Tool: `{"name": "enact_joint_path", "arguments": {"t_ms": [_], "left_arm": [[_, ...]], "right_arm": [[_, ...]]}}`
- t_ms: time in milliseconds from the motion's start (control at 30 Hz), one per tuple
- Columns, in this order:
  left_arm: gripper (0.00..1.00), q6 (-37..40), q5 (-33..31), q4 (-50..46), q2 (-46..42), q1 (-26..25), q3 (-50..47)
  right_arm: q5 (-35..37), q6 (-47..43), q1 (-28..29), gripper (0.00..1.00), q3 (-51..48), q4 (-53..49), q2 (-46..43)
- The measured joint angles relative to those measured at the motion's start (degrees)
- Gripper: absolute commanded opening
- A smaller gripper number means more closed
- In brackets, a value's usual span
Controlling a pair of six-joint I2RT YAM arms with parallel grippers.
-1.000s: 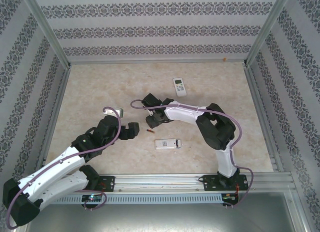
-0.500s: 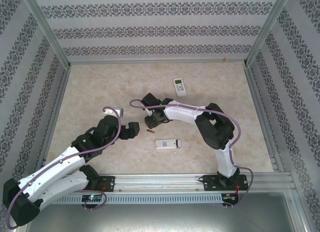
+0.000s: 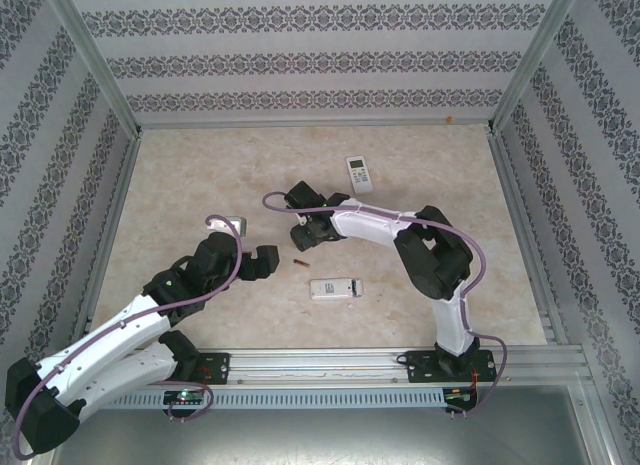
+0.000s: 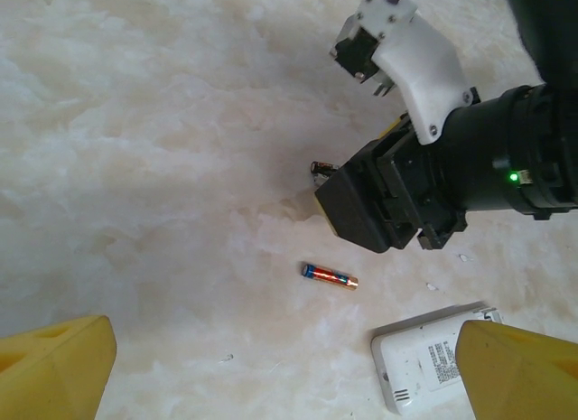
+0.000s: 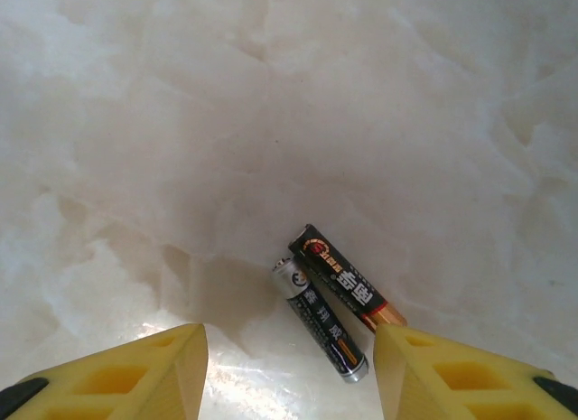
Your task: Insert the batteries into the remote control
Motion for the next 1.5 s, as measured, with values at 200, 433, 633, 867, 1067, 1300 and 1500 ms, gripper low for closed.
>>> {"name": "enact_joint_path", "arguments": {"t_ms": [200,433,633,867,1067,1300,1500], "left_arm": [[0.98,0.0,0.0,0.0,-0.5,0.0,-0.2],[0.98,0.0,0.0,0.0,-0.5,0.0,-0.2],[0.98,0.0,0.0,0.0,-0.5,0.0,-0.5],[0.98,0.0,0.9,0.4,-0.4,0.0,-1.0],[1.0,1.0,6.6,2.5,3.1,0.0,-0.8],[1.0,-0.6,17.9,9.8,15.0,-0.2,-0.5],[1.0,-2.4,23.4,14.3,22.9,-1.7,0.0]], "right_arm": [[-0.1,0.4,0.0,0.5,0.0,0.0,1.5],[-0.5,0.3,0.0,0.41,0.1,0.0,1.5],[-0.9,-0.1,0.2,0.29,0.5,-0.2,2.6],[-0.7,-0.3,1.5,0.14,1.2,-0.9,2.2],[-1.2,4.6,1.4,0.12,-11.3,2.5,-13.8],[-0.2,14.8,1.0,0.12,-32.9,6.1,-38.5],[-0.2,22.5,1.1,0.12,-45.9,6.4,-43.8]]}}
